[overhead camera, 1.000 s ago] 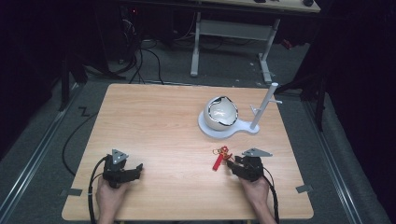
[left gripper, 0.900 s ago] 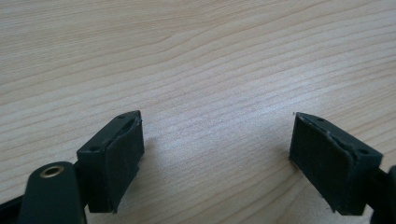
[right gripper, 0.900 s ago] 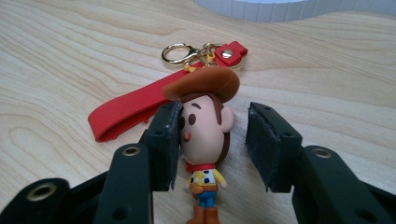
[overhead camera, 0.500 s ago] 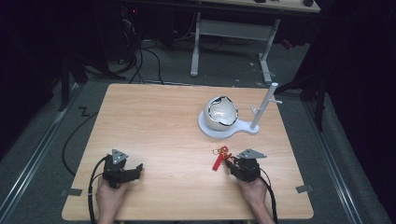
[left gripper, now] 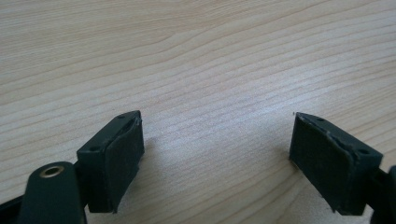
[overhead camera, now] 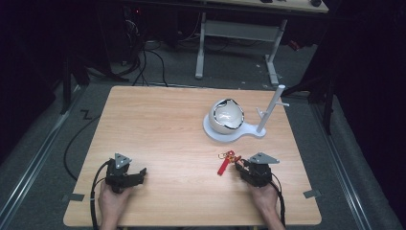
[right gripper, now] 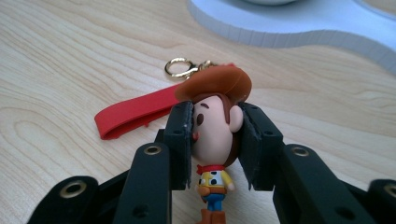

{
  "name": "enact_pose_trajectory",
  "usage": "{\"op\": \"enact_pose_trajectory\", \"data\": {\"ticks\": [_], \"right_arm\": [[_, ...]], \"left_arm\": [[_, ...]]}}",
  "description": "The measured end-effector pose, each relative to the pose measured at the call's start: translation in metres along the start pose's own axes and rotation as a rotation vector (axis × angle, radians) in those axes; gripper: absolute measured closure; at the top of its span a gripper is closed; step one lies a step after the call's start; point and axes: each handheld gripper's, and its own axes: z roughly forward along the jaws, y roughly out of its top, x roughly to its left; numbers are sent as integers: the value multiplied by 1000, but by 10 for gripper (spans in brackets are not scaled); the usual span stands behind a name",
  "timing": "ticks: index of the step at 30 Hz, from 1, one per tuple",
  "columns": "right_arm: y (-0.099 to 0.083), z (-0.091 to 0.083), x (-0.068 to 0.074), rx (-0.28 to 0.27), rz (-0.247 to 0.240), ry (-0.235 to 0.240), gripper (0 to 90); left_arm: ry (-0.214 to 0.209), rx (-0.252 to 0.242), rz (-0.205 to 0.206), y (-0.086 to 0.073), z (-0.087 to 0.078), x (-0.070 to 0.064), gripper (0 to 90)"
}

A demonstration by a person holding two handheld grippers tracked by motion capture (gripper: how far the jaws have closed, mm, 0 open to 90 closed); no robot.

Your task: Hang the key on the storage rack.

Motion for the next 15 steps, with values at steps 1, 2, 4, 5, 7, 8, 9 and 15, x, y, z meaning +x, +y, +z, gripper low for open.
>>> {"op": "enact_pose_trajectory", "data": {"ticks": [1,2,4,5,7,8,9,15], "right_arm": [[1,-2,-1,-4,0,-1,672],[2,-3,-1,-8,0,-2,673],[3,-6,-2,-21,-3,-6,673],[3,-6,-2,-21,-3,-6,673],[3,-9,-4,-26,1,-6,673],[3,-9,-4,-26,-1,-7,674],[3,-10,-5,-29,-4,-9,673],[5,-16,-5,-43,-9,-14,674]], "left_arm": [[0,0,0,0,0,0,183],[0,0,0,0,0,0,183],[0,0,0,0,0,0,183],[0,1,0,0,0,0,183],[0,0,0,0,0,0,183],[0,0,0,0,0,0,182],[0,0,0,0,0,0,183],[0,1,1,0,0,0,183]]}}
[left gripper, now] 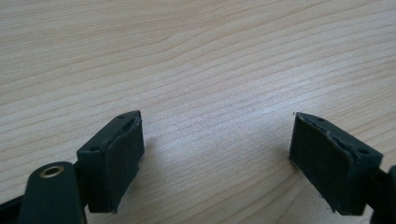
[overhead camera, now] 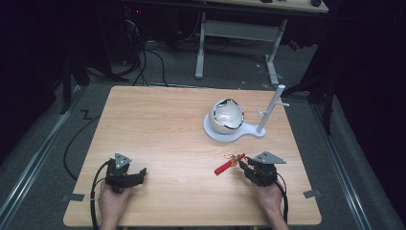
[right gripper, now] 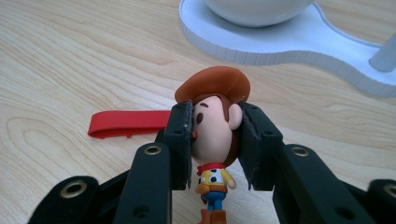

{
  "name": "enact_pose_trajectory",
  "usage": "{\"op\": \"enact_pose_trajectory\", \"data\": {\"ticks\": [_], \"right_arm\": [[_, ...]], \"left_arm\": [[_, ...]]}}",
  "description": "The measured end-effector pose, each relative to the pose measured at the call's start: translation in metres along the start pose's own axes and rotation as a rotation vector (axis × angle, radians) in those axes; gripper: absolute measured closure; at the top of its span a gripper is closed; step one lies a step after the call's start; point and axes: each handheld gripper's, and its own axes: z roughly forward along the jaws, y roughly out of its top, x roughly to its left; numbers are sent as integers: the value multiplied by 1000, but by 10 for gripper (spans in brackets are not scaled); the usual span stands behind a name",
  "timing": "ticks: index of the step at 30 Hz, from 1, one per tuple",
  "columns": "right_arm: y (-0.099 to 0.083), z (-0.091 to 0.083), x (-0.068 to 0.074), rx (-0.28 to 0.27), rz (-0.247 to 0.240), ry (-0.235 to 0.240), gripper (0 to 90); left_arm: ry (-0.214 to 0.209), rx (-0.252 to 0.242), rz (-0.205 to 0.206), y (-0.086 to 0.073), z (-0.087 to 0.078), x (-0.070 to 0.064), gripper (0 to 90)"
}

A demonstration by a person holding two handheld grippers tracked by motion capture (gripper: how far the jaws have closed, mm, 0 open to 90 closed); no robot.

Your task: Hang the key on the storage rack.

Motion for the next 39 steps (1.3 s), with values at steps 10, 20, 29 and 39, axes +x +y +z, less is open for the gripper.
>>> {"op": "enact_pose_trajectory", "data": {"ticks": [10,20,29,39], "right_arm": [[14,-19,-1,-63,-34,-9,675],[24,-32,-4,-105,-41,-13,675],[38,-50,-5,-163,-53,-17,675],[49,-63,-7,-195,-79,-45,675]], "left_arm": [[0,0,0,0,0,0,183],[0,0,0,0,0,0,183],[0,0,-1,0,0,0,183],[0,0,0,0,0,0,183]]}}
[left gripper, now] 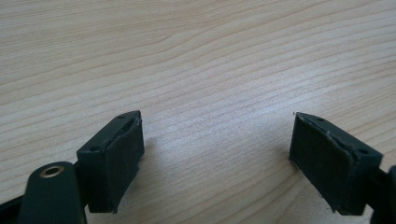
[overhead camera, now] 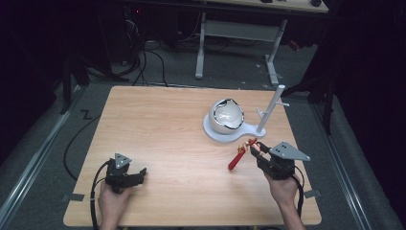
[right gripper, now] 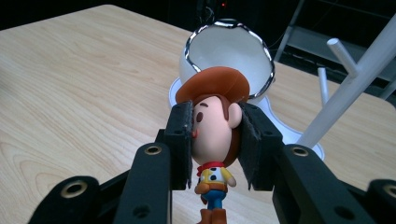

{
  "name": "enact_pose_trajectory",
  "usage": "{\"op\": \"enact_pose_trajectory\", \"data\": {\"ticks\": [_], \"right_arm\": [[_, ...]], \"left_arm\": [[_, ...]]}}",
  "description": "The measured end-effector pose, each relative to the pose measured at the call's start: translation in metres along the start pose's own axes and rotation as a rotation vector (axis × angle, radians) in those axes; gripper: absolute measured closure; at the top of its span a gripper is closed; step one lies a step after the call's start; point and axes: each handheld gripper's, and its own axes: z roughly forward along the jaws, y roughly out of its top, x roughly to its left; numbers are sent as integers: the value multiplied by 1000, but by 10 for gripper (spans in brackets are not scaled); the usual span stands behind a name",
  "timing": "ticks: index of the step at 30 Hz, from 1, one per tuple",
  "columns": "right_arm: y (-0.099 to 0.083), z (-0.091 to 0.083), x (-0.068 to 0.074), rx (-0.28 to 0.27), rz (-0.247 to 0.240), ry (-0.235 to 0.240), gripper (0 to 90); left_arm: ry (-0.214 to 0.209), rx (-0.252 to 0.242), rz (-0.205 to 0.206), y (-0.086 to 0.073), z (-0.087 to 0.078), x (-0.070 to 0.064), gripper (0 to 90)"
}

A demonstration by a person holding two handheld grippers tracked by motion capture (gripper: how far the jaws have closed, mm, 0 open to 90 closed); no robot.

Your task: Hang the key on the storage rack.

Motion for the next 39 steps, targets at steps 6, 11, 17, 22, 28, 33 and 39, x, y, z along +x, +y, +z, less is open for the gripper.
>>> {"op": "enact_pose_trajectory", "data": {"ticks": [6,11,17,22,28,33,39], "right_arm": [[6,-6,-6,-17,-5,-15,675],[9,-11,-9,-25,-6,-29,675],[13,-16,-14,-40,2,-41,675],[16,-20,-19,-52,4,-52,675],[18,-25,-26,-60,15,-72,675],[20,-31,-33,-70,21,-92,675],[22,-35,-40,-77,30,-109,675]], "left_arm": [[0,0,-1,0,0,0,183],[0,-1,-1,0,0,0,183],[0,-1,-1,0,0,0,183],[0,0,0,0,0,0,183],[0,-1,-1,0,0,0,183],[0,0,-1,0,0,0,183],[0,0,0,0,0,0,183]]}}
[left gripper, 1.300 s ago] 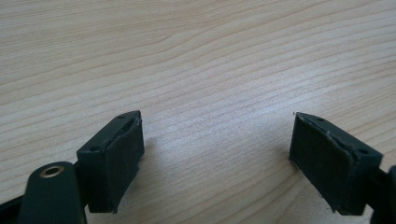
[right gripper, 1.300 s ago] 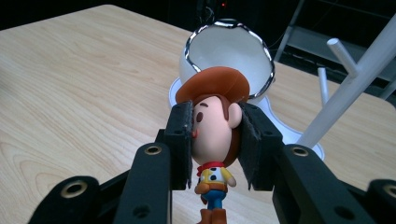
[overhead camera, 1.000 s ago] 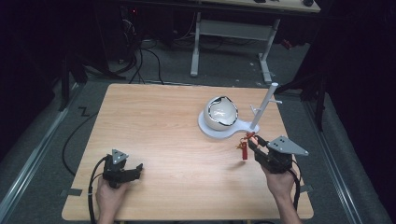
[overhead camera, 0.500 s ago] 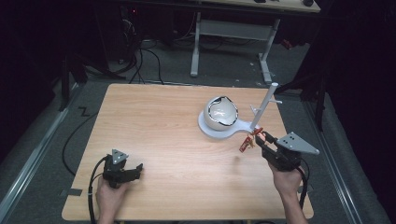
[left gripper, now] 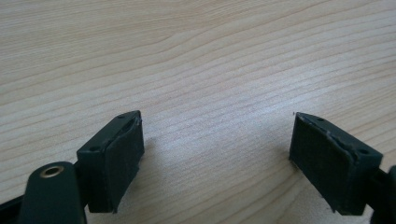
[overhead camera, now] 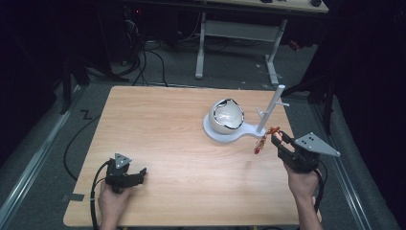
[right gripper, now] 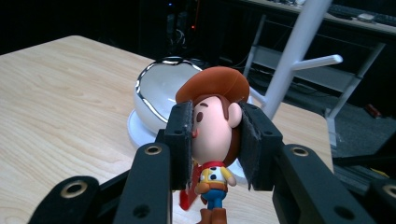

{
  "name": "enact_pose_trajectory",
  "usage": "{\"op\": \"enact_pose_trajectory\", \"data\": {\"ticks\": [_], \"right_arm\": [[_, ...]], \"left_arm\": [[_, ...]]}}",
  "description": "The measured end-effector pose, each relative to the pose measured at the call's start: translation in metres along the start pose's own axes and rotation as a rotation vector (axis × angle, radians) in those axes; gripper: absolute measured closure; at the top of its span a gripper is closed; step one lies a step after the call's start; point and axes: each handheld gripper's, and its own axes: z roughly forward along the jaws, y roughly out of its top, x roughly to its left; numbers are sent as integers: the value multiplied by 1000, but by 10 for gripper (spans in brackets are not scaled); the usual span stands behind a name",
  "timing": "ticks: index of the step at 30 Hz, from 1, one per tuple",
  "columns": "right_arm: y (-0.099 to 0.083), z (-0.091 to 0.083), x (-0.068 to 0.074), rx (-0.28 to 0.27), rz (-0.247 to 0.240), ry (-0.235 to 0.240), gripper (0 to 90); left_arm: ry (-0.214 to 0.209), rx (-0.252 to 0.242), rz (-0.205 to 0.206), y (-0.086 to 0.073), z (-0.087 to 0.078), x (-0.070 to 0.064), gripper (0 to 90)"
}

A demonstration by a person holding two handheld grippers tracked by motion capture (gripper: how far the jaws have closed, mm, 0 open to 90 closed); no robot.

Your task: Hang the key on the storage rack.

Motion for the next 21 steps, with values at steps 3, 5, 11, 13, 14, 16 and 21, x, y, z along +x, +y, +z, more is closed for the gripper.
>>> {"op": "enact_pose_trajectory", "data": {"ticks": [3,5,11,13,14,16,21], "right_arm": [[1,0,-5,-1,6,-15,675],[2,0,-12,-2,17,-30,675],[5,-1,-24,-11,36,-50,675],[7,-1,-29,-11,44,-60,675],[7,-1,-29,-11,44,-60,675],[10,1,-34,-7,43,-72,675],[17,3,-41,-15,49,-86,675]], "left_arm": [[0,-1,-1,0,0,0,183],[0,1,1,0,0,0,183],[1,-1,3,0,0,0,183],[1,-1,3,0,0,0,183],[1,-1,3,0,0,0,183],[1,-1,3,0,0,0,183],[1,-1,3,0,0,0,183]]}}
